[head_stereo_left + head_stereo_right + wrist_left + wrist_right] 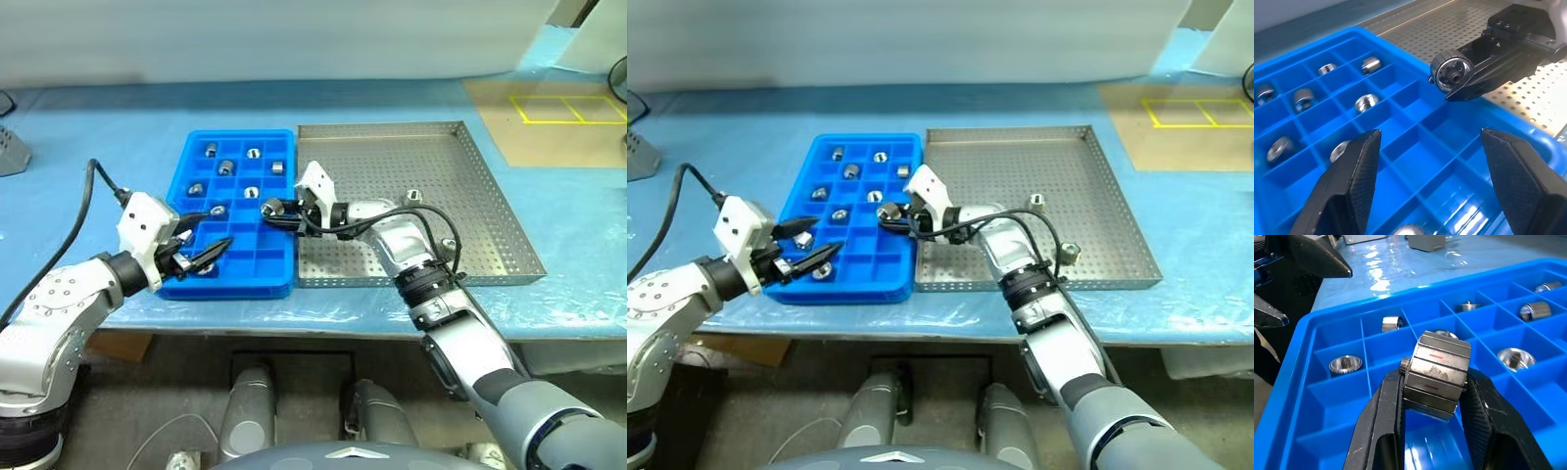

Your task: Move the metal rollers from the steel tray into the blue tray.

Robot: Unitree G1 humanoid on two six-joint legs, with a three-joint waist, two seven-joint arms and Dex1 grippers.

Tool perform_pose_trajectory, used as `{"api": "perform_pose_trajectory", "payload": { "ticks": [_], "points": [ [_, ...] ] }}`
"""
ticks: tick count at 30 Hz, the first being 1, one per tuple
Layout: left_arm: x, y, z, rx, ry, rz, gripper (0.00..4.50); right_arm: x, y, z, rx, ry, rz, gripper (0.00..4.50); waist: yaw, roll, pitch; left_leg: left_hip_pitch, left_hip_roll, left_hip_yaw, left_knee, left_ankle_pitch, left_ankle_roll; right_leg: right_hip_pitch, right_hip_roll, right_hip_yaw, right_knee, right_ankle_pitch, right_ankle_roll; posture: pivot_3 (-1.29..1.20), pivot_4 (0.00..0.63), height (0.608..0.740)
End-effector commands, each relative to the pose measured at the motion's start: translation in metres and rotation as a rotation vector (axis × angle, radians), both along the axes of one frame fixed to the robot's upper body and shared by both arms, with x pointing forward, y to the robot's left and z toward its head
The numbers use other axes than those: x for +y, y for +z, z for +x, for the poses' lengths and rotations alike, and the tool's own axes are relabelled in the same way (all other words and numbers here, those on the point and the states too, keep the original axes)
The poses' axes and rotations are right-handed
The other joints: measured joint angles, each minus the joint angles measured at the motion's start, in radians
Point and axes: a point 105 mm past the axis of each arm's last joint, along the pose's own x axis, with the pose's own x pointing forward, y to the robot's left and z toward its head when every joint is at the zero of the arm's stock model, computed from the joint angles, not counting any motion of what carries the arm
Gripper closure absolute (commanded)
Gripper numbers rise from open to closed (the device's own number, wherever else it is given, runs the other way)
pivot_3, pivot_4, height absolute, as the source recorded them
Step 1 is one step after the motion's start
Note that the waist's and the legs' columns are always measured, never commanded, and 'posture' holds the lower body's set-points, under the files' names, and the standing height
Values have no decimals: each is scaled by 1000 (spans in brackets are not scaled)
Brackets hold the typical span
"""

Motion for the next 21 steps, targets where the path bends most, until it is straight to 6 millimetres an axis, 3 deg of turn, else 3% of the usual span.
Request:
{"api": "perform_pose_trajectory", "payload": {
  "ticks": [1,8,12,19,21],
  "points": [
    [15,18,-3,-69,63,22,1070,17,16,-2,-71,32,39,3357,10,0,0,0,0,0,0,0,0,0,0,0,0,0,0,344,150,740],
    [38,20,-5,-61,121,49,1070,36,21,-9,-62,53,97,3357,33,0,0,-1,0,0,-1,0,0,0,0,-1,-1,-1,0,340,150,740],
    [30,18,-1,-60,92,42,1070,34,12,-7,-65,27,65,3357,34,0,0,0,0,-1,-1,0,-1,0,0,0,0,-1,0,314,150,740],
    [16,17,8,-62,42,22,1070,24,-7,0,-47,-45,29,956,29,-1,0,1,0,0,-2,1,-2,-1,0,0,1,-1,0,282,150,740],
    [10,17,11,-60,15,19,1070,16,-1,8,-55,-87,45,693,26,-1,0,1,0,0,-2,1,-2,-1,0,0,1,-1,0,245,150,740]
  ]
}}
